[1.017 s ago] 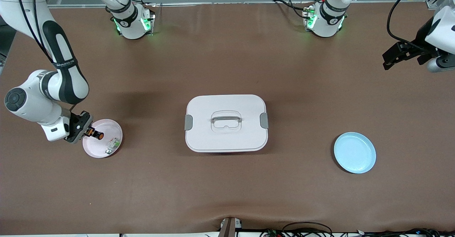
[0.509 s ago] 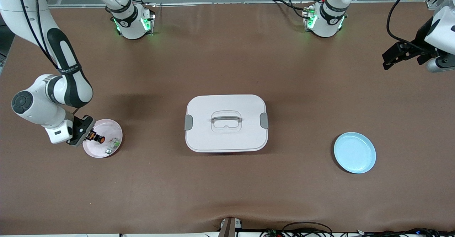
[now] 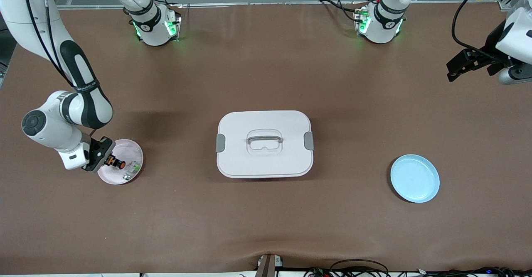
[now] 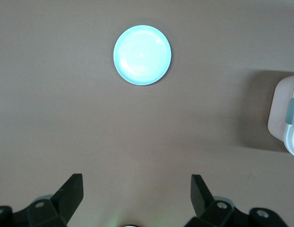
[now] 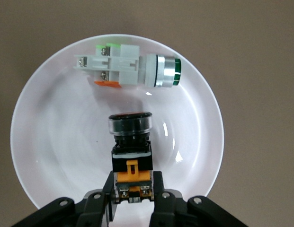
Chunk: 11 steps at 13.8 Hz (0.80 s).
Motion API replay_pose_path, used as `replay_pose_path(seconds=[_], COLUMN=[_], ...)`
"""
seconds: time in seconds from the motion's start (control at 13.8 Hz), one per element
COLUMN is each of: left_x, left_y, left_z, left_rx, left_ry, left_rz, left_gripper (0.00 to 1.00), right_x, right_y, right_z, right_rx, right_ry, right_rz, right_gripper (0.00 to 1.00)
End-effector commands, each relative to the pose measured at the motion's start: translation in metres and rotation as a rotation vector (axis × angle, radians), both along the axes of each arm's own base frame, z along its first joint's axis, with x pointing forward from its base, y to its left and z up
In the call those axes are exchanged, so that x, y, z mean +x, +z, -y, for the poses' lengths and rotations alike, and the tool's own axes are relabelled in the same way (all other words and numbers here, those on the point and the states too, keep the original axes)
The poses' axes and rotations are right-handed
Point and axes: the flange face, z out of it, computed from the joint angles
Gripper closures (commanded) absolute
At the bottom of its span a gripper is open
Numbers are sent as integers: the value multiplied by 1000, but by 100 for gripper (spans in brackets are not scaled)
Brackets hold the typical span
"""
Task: Transfer orange switch to right arm and place
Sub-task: 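Lower the switch onto the pink plate beside the green switch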
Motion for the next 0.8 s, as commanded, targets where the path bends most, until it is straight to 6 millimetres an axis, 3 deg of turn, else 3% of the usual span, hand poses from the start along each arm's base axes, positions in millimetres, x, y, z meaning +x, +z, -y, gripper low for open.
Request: replay_pose_path(seconds=[0.0, 0.07, 0.15, 0.29, 0.44, 0.58, 0.73], left_x=[-10, -10, -10, -10, -10, -10, -10], left_y=[5, 5, 5, 5, 5, 5, 5], left_z=[0, 1, 1, 2, 2, 2, 2], left_rx=[-15, -14, -14, -15, -15, -14, -14], left_ry=[-1, -2, -2, -4, -4, -5, -5], left_rz=[-3, -3, -3, -3, -3, -3, -3], left_gripper=[0, 0, 0, 0, 0, 0, 0], right_x=[5, 5, 5, 6, 8, 11, 13], right_y=[-7, -7, -7, -6, -2, 4, 26], right_z=[8, 8, 8, 8, 9, 6, 2], right_rx=[14, 14, 14, 15, 14, 15, 17], right_ry=[10, 10, 10, 7, 6, 9, 8], right_rz=[12, 12, 12, 15, 21, 23, 28], right_gripper=[95, 91, 80, 28, 0, 0, 0])
